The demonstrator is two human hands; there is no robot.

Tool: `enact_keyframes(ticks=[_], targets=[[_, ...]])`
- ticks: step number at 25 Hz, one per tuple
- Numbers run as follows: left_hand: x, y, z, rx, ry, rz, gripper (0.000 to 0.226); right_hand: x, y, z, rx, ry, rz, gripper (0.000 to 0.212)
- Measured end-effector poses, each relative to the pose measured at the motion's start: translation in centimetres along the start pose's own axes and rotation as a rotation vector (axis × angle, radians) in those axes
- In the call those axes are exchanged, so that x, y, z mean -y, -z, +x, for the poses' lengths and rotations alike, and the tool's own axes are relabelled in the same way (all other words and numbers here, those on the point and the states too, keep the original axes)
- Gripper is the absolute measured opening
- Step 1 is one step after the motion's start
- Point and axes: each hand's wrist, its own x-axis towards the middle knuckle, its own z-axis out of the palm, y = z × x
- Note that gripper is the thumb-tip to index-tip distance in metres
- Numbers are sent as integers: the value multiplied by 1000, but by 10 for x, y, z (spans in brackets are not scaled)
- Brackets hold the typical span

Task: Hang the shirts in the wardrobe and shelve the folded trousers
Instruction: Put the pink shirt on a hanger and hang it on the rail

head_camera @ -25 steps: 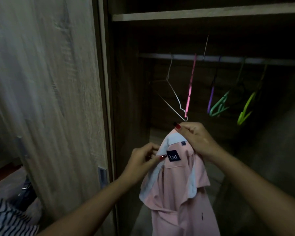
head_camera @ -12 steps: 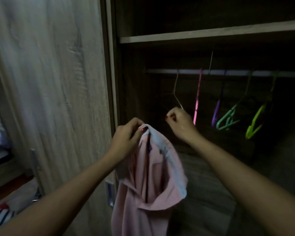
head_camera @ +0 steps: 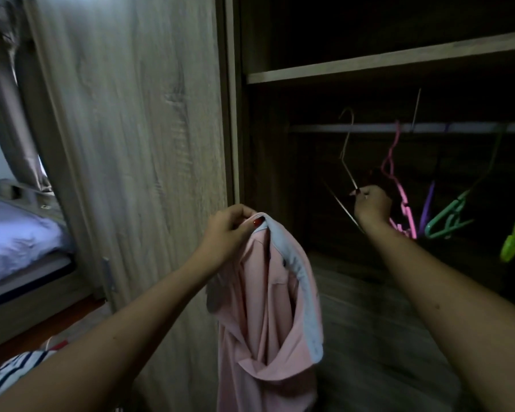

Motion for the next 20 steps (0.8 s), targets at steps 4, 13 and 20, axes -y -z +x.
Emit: enact_keyframes(ticks=[4,13,20], targets=[[-1,-5,-6,15,111,-80,13,-31,-6,-43,-8,99,293,13],[-12,-32,-3,26,196,-174,13,-59,43,-100,73,265,415,11],[-28,-55,0,57,205,-203,11,-6,89,-126,113,5,1015,27]])
